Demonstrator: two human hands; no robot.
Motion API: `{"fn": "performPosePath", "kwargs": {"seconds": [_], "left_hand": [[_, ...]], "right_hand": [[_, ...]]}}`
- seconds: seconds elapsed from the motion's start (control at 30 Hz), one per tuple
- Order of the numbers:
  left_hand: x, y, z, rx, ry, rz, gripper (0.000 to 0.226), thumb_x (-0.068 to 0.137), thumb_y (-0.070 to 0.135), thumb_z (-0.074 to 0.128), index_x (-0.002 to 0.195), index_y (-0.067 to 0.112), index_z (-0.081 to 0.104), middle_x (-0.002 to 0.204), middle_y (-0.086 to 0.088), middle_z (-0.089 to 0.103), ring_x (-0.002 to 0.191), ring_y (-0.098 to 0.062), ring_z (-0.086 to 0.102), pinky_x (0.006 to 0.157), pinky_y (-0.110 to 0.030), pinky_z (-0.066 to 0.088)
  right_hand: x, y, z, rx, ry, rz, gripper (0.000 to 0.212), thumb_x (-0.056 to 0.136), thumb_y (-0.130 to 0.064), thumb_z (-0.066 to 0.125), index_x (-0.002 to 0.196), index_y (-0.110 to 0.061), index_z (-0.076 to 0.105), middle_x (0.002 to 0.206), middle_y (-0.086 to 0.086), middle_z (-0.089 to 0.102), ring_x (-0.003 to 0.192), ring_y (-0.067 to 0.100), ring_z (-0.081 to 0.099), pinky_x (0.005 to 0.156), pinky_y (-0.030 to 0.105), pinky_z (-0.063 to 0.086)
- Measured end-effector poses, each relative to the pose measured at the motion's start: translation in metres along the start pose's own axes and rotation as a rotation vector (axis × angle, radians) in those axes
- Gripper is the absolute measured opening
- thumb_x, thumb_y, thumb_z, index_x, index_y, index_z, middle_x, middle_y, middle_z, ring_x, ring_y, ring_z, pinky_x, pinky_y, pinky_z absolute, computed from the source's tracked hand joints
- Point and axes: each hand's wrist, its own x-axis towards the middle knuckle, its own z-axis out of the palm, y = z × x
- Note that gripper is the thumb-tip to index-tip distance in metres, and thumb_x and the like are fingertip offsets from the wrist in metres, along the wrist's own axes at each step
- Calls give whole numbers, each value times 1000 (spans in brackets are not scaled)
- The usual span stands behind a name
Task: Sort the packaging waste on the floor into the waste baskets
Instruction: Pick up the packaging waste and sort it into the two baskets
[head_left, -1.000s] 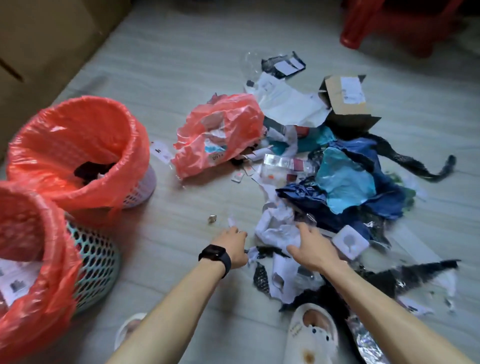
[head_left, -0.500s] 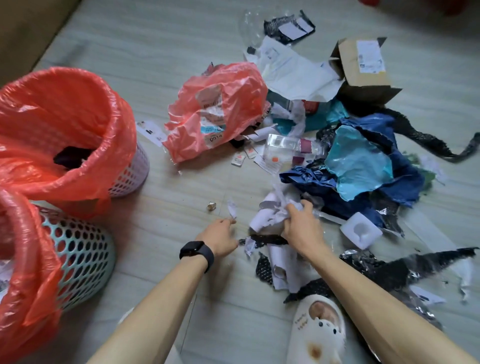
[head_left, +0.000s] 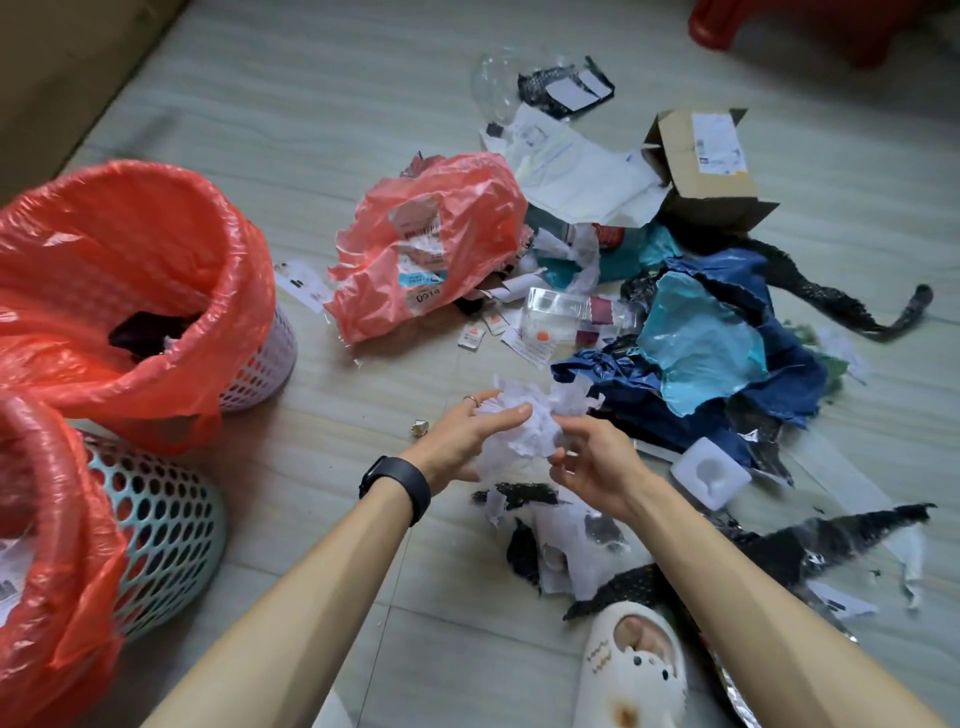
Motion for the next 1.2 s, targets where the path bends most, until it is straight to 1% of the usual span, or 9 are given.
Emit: {"fn": "performPosePath", "kwargs": {"seconds": [0.2, 0.3, 0.43, 0.57, 0.67, 0.8, 0.9, 1.0, 1.2], "left_hand": [[10, -7, 10, 13, 70, 86, 67, 68, 43, 87, 123, 16, 59, 116, -8, 70, 100, -18, 70, 88, -39, 57], [17, -11, 4, 14, 218, 146, 45, 72, 25, 83, 108, 6, 64, 104, -14, 73, 88, -22, 71, 78, -37, 59], [20, -14, -13, 44, 382, 118, 14, 77, 8, 65, 90, 14, 62, 92, -8, 70, 87, -27, 66, 79, -37, 55], [14, -25, -32, 171, 495, 85, 20, 86, 5, 47, 84, 19, 61, 97, -8, 69, 93, -32, 66, 83, -44, 54], [9, -31, -34, 246, 585, 47, 23, 80, 21, 45, 86, 16, 66, 97, -8, 70, 92, -34, 62, 81, -42, 51], [-1, -32, -26, 481, 502, -22, 34, 69, 38, 36, 77, 12, 57, 92, -12, 59, 86, -33, 49, 65, -35, 31], [-7, -42, -23, 424, 511, -31, 43, 81, 49, 54, 97, 10, 64, 96, -6, 61, 92, -30, 54, 65, -33, 37], [-13, -47, -23, 475, 518, 6, 49, 80, 57, 60, 93, 9, 67, 89, -5, 66, 87, -28, 59, 72, -35, 46], [-16, -46, -18, 465, 419, -26, 30, 89, 40, 59, 76, 13, 62, 67, -2, 56, 60, -20, 50, 50, -29, 37]], "right_hand": [[8, 16, 21, -464, 30, -259, 10, 84, -10, 74, 85, -3, 67, 71, 6, 70, 70, 23, 67, 62, 30, 53], [8, 18, 26, -373, -34, -273, 21, 80, 7, 72, 96, -6, 75, 95, 14, 76, 89, 29, 74, 84, 32, 60], [2, 11, 10, -133, -89, -167, 34, 82, 8, 73, 113, -3, 67, 101, 20, 74, 84, 31, 74, 74, 31, 61], [5, 23, -43, -903, 240, -302, 30, 83, -23, 74, 111, -16, 67, 92, -3, 74, 78, 17, 73, 80, 40, 60], [-4, 42, -66, -1558, 183, -257, 70, 76, -55, 74, 137, -33, 45, 119, -2, 55, 102, 22, 63, 86, 34, 50], [-1, 75, -73, -1767, 128, -286, 95, 70, -74, 68, 147, -42, 23, 125, 3, 36, 89, 29, 62, 75, 37, 55], [8, 92, -74, -1759, 185, -335, 62, 84, -51, 64, 137, -32, 37, 121, 5, 42, 85, 30, 61, 71, 42, 56], [11, 91, -75, -1617, 282, -410, 11, 90, -26, 56, 92, -15, 58, 92, 6, 61, 77, 29, 59, 66, 40, 51], [3, 61, -74, -1254, 328, -428, 59, 78, -63, 70, 55, -17, 42, 50, -3, 37, 49, 13, 32, 50, 32, 22]]}}
